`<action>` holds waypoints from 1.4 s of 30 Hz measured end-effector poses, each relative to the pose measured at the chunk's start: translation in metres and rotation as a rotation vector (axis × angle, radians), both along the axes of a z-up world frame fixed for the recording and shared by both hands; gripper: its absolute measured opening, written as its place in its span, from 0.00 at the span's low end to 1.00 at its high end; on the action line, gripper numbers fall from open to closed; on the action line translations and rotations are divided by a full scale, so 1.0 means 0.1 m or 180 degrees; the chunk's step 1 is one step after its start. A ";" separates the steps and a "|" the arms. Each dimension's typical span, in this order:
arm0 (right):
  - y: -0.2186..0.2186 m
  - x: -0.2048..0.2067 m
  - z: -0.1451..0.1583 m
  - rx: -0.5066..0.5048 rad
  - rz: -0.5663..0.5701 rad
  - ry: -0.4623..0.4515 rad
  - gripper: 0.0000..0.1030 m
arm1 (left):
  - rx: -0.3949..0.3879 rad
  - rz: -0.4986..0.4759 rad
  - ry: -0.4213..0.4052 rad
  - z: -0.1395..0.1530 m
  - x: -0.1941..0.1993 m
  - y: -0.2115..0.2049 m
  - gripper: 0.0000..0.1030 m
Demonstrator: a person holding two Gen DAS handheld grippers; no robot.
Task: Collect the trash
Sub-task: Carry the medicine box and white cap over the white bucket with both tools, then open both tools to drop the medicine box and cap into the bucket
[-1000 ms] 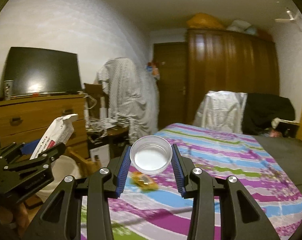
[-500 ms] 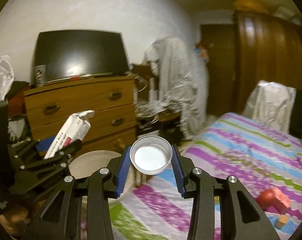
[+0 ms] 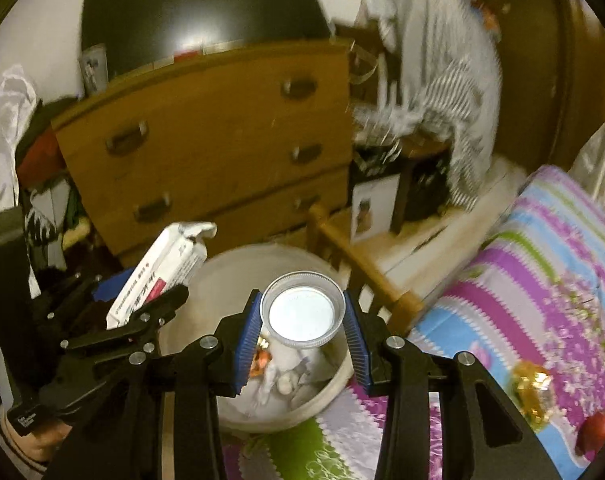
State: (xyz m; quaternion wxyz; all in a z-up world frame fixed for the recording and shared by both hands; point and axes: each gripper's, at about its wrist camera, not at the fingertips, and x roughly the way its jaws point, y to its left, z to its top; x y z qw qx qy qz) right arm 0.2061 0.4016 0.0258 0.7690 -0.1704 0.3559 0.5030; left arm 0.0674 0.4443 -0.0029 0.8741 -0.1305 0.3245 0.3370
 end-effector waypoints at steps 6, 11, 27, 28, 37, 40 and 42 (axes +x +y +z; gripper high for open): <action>0.40 0.18 -0.47 -0.0328 0.0085 0.0254 0.40 | -0.0262 -0.0025 0.0305 -0.36 0.18 0.27 0.52; 0.46 0.27 -0.70 -0.0418 0.0083 0.0287 0.40 | -0.0330 -0.0004 0.0395 -0.50 0.21 0.38 0.52; 0.42 0.38 -0.81 -0.0354 0.0050 0.0360 0.56 | -0.0323 0.0035 0.0479 -0.59 0.27 0.48 0.62; 0.41 0.38 -0.80 -0.0331 0.0047 0.0361 0.60 | -0.0323 0.0061 0.0483 -0.60 0.27 0.49 0.68; 0.19 0.39 -0.59 -0.0087 -0.0015 0.0404 0.60 | -0.0271 0.0111 0.0460 -0.54 0.20 0.44 0.77; -0.02 0.29 -0.43 0.0139 -0.0021 0.0385 0.60 | -0.0240 0.0099 0.0331 -0.44 0.12 0.37 0.84; -0.19 0.17 -0.30 0.0278 0.0005 0.0309 0.61 | -0.0206 0.0110 0.0188 -0.34 0.01 0.29 0.86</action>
